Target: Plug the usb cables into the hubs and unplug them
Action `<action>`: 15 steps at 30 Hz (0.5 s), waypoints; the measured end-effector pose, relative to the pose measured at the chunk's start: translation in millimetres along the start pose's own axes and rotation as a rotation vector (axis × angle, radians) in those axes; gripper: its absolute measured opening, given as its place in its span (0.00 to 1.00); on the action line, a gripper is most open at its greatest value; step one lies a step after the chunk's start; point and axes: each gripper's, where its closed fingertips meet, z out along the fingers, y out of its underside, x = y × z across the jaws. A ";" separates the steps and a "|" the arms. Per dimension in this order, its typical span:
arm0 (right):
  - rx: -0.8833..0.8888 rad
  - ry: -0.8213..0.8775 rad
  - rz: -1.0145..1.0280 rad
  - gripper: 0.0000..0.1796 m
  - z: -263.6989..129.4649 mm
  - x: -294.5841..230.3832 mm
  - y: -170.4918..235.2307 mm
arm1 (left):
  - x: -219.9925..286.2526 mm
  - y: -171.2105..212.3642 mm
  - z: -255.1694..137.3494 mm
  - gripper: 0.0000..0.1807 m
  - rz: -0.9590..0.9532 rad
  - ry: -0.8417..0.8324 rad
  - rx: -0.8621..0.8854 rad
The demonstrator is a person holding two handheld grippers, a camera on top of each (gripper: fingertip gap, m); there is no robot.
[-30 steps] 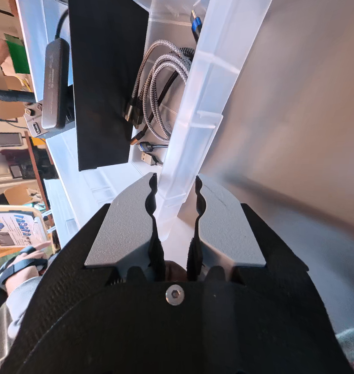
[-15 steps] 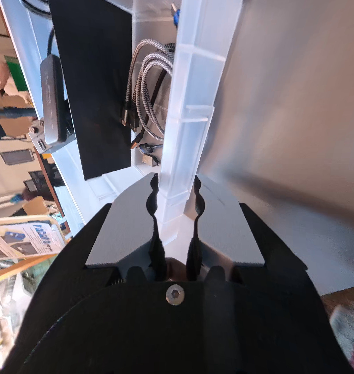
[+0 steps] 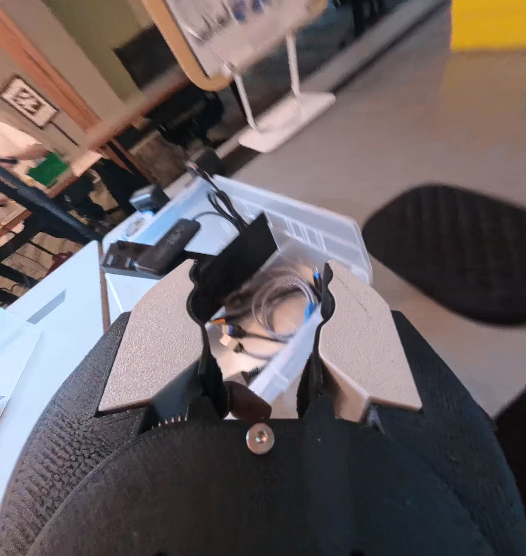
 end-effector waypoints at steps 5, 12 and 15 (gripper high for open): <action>0.770 0.361 -0.060 0.71 -32.0 26.3 -156.5 | -36.4 -37.1 32.4 0.42 0.006 -0.064 -0.004; 1.298 0.221 0.107 0.80 11.2 25.7 -276.5 | -106.7 7.6 134.0 0.40 0.146 0.044 -0.365; 1.339 0.217 0.151 0.76 48.7 21.9 -284.9 | -119.4 41.4 165.8 0.41 0.133 0.131 -0.518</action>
